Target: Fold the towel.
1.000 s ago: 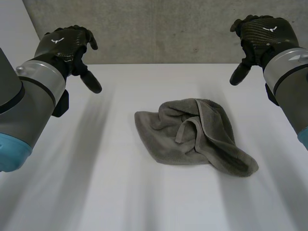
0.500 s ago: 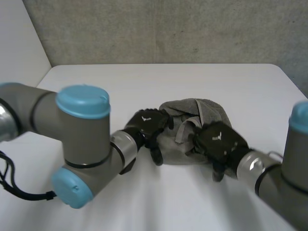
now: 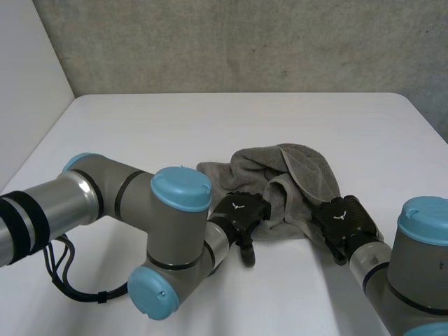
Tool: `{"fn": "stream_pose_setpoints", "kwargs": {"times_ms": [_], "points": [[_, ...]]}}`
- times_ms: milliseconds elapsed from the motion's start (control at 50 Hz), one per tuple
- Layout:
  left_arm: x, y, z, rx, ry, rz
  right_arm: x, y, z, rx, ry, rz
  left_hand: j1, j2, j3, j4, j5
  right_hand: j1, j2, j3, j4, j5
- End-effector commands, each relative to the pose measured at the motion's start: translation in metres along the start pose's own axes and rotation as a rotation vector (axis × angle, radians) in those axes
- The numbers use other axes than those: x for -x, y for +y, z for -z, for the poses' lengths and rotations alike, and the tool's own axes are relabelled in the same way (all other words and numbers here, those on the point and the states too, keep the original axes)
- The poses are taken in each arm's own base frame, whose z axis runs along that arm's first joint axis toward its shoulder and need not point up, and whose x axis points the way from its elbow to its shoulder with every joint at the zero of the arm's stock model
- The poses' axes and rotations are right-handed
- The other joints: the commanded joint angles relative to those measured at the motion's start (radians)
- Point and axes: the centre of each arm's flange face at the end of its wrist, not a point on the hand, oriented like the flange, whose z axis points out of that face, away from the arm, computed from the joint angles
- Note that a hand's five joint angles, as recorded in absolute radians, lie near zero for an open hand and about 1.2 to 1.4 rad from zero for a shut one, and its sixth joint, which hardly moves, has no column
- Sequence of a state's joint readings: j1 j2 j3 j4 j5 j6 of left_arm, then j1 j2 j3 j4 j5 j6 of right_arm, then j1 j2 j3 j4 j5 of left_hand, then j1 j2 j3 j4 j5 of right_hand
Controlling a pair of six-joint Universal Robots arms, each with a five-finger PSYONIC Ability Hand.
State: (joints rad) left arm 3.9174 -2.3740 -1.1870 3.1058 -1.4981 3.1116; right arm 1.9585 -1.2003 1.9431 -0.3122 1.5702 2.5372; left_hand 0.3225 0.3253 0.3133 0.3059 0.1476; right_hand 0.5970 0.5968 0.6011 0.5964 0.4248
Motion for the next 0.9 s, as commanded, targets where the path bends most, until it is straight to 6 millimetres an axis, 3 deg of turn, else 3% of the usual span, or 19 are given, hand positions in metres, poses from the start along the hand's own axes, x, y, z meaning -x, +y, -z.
{"fn": "stream_pose_setpoints", "kwargs": {"times_ms": [20, 40, 60, 100, 180, 220, 240, 260, 280, 320, 400, 440, 500, 540, 560, 600, 700, 780, 900], "points": [[0.006, -0.001, 0.0, -0.006, -0.068, 0.001, -0.001, 0.001, -0.008, -0.01, 0.012, -0.006, 0.193, 0.19, 0.202, 0.21, 0.193, 0.291, 0.291, 0.287, 0.291, 0.289], [0.007, -0.002, 0.0, -0.01, -0.077, 0.001, -0.005, 0.002, -0.01, -0.009, 0.027, -0.011, 0.295, 0.292, 0.304, 0.312, 0.296, 0.467, 0.467, 0.463, 0.467, 0.464], [0.007, -0.002, 0.0, -0.01, -0.077, 0.001, -0.006, 0.002, -0.01, -0.009, 0.027, -0.011, 0.296, 0.293, 0.305, 0.313, 0.297, 0.469, 0.469, 0.464, 0.469, 0.466], [0.008, -0.005, -0.001, -0.022, -0.091, -0.001, -0.016, -0.001, -0.011, -0.027, 0.061, -0.027, 0.577, 0.574, 0.586, 0.593, 0.577, 0.798, 0.798, 0.794, 0.799, 0.796], [0.011, -0.011, 0.001, -0.043, -0.115, 0.001, -0.028, -0.009, -0.01, -0.054, 0.097, -0.043, 0.775, 0.772, 0.784, 0.791, 0.775, 0.799, 0.8, 0.795, 0.8, 0.797], [0.014, -0.017, 0.003, -0.061, -0.137, 0.003, -0.05, -0.033, -0.001, -0.131, 0.167, -0.048, 0.828, 0.825, 0.837, 0.844, 0.828, 0.799, 0.8, 0.795, 0.8, 0.797], [0.018, -0.027, 0.007, -0.086, -0.161, 0.005, -0.051, -0.033, -0.001, -0.131, 0.167, -0.048, 0.889, 0.886, 0.898, 0.905, 0.889, 0.799, 0.8, 0.795, 0.8, 0.797], [0.02, -0.04, 0.013, -0.122, -0.184, 0.008, -0.062, -0.046, 0.006, -0.177, 0.204, -0.047, 0.91, 0.907, 0.919, 0.926, 0.91, 0.799, 0.8, 0.795, 0.8, 0.797], [0.02, -0.04, 0.013, -0.122, -0.185, 0.008, -0.072, -0.058, 0.011, -0.217, 0.237, -0.047, 0.91, 0.907, 0.919, 0.926, 0.91, 0.799, 0.8, 0.795, 0.8, 0.797], [0.034, -0.066, 0.026, -0.189, -0.237, 0.022, -0.082, -0.071, 0.02, -0.258, 0.266, -0.044, 0.91, 0.907, 0.919, 0.926, 0.91, 0.799, 0.8, 0.795, 0.8, 0.797], [0.051, -0.091, 0.039, -0.253, -0.277, 0.043, -0.095, -0.091, 0.033, -0.305, 0.293, -0.04, 0.91, 0.907, 0.919, 0.926, 0.91, 0.799, 0.8, 0.795, 0.8, 0.797], [0.066, -0.118, 0.056, -0.328, -0.312, 0.057, -0.107, -0.109, 0.044, -0.342, 0.302, -0.05, 0.91, 0.907, 0.919, 0.926, 0.91, 0.799, 0.8, 0.795, 0.8, 0.797], [0.074, -0.129, 0.065, -0.358, -0.336, 0.063, -0.122, -0.127, 0.054, -0.395, 0.318, -0.084, 0.91, 0.907, 0.919, 0.926, 0.91, 0.799, 0.8, 0.795, 0.8, 0.797], [0.094, -0.146, 0.08, -0.411, -0.385, 0.072, -0.129, -0.133, 0.057, -0.411, 0.326, -0.104, 0.907, 0.904, 0.916, 0.923, 0.907, 0.799, 0.8, 0.795, 0.8, 0.797], [0.094, -0.146, 0.08, -0.411, -0.385, 0.072, -0.135, -0.135, 0.057, -0.415, 0.328, -0.115, 0.907, 0.904, 0.916, 0.923, 0.907, 0.799, 0.8, 0.795, 0.8, 0.797], [0.114, -0.156, 0.09, -0.439, -0.439, 0.081, -0.138, -0.136, 0.057, -0.416, 0.322, -0.119, 0.895, 0.892, 0.904, 0.912, 0.896, 0.799, 0.8, 0.795, 0.8, 0.797], [0.126, -0.155, 0.095, -0.434, -0.467, 0.087, -0.127, -0.121, 0.043, -0.361, 0.233, -0.123, 0.857, 0.854, 0.866, 0.873, 0.857, 0.799, 0.8, 0.795, 0.8, 0.797], [0.134, -0.127, 0.085, -0.341, -0.444, 0.102, -0.099, -0.088, 0.01, -0.238, 0.117, -0.142, 0.699, 0.696, 0.708, 0.716, 0.699, 0.799, 0.8, 0.795, 0.8, 0.797], [0.138, -0.079, 0.066, -0.186, -0.415, 0.122, -0.086, -0.069, -0.004, -0.168, 0.068, -0.155, 0.499, 0.497, 0.509, 0.516, 0.5, 0.799, 0.8, 0.795, 0.8, 0.797]]}}
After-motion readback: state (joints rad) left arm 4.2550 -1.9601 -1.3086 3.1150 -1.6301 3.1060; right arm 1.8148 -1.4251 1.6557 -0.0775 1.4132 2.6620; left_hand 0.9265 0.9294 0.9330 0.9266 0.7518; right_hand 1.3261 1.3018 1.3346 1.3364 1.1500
